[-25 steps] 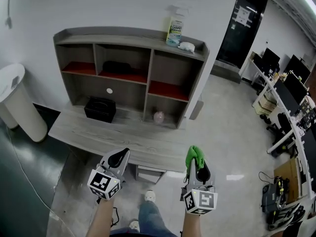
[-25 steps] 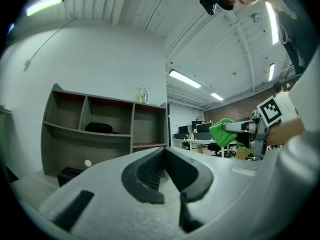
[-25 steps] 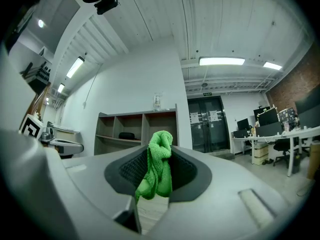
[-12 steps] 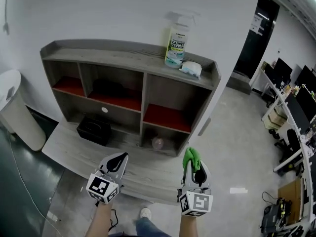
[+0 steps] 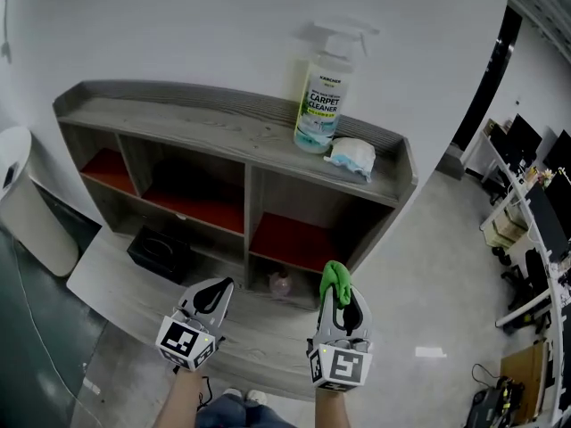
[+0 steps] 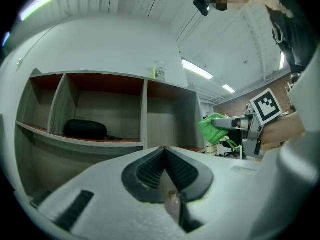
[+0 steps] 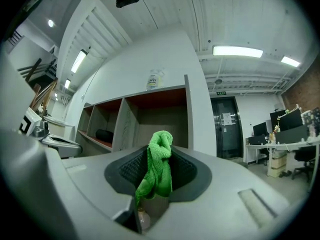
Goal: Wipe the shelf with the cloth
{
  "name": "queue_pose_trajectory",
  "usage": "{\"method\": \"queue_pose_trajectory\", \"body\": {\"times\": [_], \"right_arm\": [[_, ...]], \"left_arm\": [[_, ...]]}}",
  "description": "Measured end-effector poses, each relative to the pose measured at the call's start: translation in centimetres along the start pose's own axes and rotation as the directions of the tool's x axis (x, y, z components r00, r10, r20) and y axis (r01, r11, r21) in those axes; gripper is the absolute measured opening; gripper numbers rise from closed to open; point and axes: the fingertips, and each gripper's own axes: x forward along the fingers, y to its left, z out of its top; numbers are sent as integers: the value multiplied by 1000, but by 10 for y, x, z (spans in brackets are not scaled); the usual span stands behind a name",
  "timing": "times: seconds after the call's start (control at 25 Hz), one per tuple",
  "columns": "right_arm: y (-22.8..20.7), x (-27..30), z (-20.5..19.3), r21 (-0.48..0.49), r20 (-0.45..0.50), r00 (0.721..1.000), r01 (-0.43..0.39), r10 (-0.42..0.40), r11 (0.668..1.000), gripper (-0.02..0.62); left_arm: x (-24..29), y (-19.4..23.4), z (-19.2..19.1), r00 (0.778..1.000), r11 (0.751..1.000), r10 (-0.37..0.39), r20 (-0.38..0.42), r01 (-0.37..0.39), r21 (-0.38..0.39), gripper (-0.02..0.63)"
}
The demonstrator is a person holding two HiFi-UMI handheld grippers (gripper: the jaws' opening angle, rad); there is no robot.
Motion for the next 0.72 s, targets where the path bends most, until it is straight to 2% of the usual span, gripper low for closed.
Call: {"method": "queue_pose_trajectory", "body": {"times": [0.24,0.32,0.4,0.48,0.56,0.72], "right_arm": [[8,37,-2,-42,-18,999,44,-45,998,120],[11,50,-3,-104,-40,998,51,-55,993,120],[16,64,-3,-207,-70,996,44,-59,977,120],[25,79,-6,-341,-103,993,12,-50,940,120],[34,92,-12,-466,-139,990,-34,-36,884,118],[47,113,-23,-631,-201,979,-114,-21,767,117]], "left_arm": [[21,17,4,999,999,-34,18,34,-10,-2],[26,21,5,999,999,-44,22,44,-14,-2],[31,25,6,998,998,-52,30,53,-16,-2],[35,30,6,998,998,-56,35,57,-18,-2],[39,35,4,998,998,-58,36,58,-19,-2],[43,43,1,998,998,-56,36,57,-31,-1]]}}
